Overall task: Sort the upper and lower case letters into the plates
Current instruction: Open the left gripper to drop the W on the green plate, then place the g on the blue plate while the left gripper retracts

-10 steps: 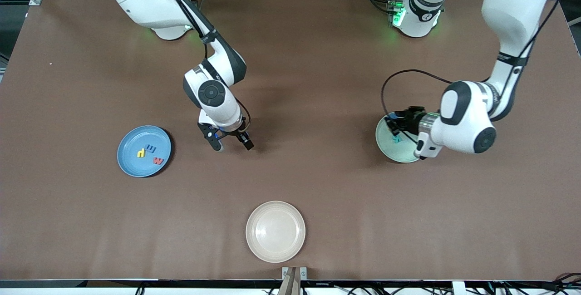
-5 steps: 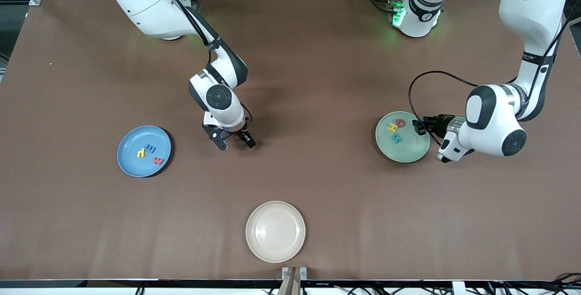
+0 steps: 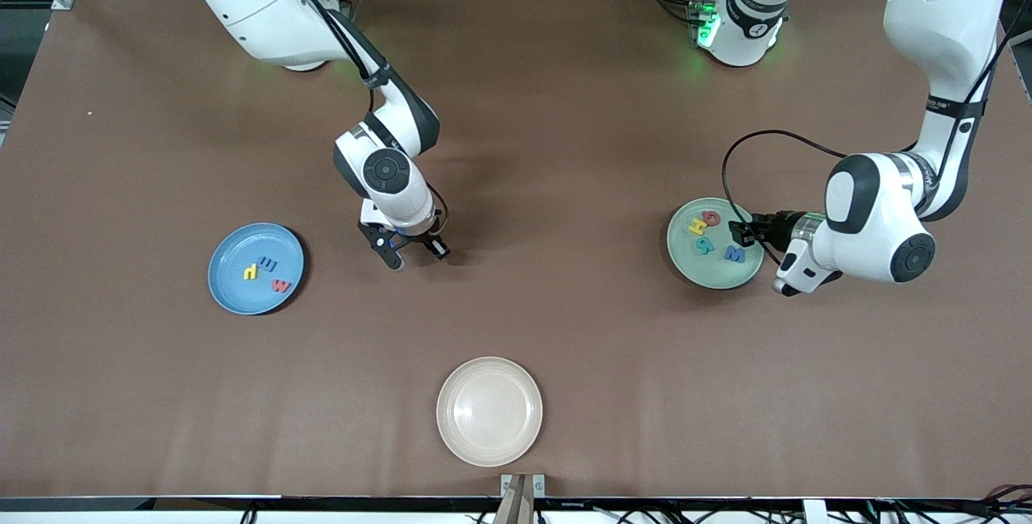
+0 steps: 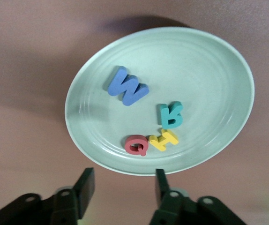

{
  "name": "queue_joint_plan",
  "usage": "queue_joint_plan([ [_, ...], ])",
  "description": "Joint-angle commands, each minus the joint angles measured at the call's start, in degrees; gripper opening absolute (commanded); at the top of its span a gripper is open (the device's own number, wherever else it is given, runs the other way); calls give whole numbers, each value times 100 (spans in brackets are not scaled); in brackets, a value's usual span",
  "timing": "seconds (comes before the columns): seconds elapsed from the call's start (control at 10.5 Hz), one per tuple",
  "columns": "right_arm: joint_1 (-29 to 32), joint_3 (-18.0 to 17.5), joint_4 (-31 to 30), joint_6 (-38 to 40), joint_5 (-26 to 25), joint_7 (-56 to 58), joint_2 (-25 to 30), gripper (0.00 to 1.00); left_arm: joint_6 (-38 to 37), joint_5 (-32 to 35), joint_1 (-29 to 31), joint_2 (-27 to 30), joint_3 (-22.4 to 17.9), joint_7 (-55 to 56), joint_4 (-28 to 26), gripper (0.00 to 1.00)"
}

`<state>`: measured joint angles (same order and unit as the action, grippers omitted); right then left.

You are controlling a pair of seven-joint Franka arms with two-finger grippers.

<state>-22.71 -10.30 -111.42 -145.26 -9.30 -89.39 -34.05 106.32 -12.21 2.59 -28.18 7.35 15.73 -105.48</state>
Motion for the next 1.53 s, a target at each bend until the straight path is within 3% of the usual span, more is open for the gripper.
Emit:
queue_joint_plan([
  [0.0, 82, -33, -64, 42, -107, -52, 56, 0, -189, 140, -101, -48, 3, 202, 168, 100],
  [0.38, 555, -25, -46, 672, -177, 9, 722, 0, -550, 157, -101, 767, 205, 318, 186, 100],
  [0.76, 1678, 28, -63, 2043, -1887, 96, 882, 0, -1086, 641, -48, 1629, 188, -384, 852, 100],
  [1.05, 2471, 28, -134, 2125, -2059, 904, 856, 0, -1402, 852, -127, 2219, 170, -745, 1406, 100],
  [1.14, 2560, 28, -125, 2221, -2085, 1036, 882, 7, -1542, 835, -93, 2377, 222, -816, 1582, 100],
  [1.24, 2657, 28, -116, 2265, -2094, 1098, 934, 94, -1840, 852, -127, 2466, 258, -808, 1784, 100],
  [1.34, 2684, 19, -99, 2274, -2085, 1221, 1065, 100, -2182, 887, -153, 2614, 328, -764, 2047, 100],
  [1.43, 2701, -7, -81, 2274, -2024, 1561, 1215, 100, -2316, 1218, -154, 2746, 502, -773, 2093, 100],
])
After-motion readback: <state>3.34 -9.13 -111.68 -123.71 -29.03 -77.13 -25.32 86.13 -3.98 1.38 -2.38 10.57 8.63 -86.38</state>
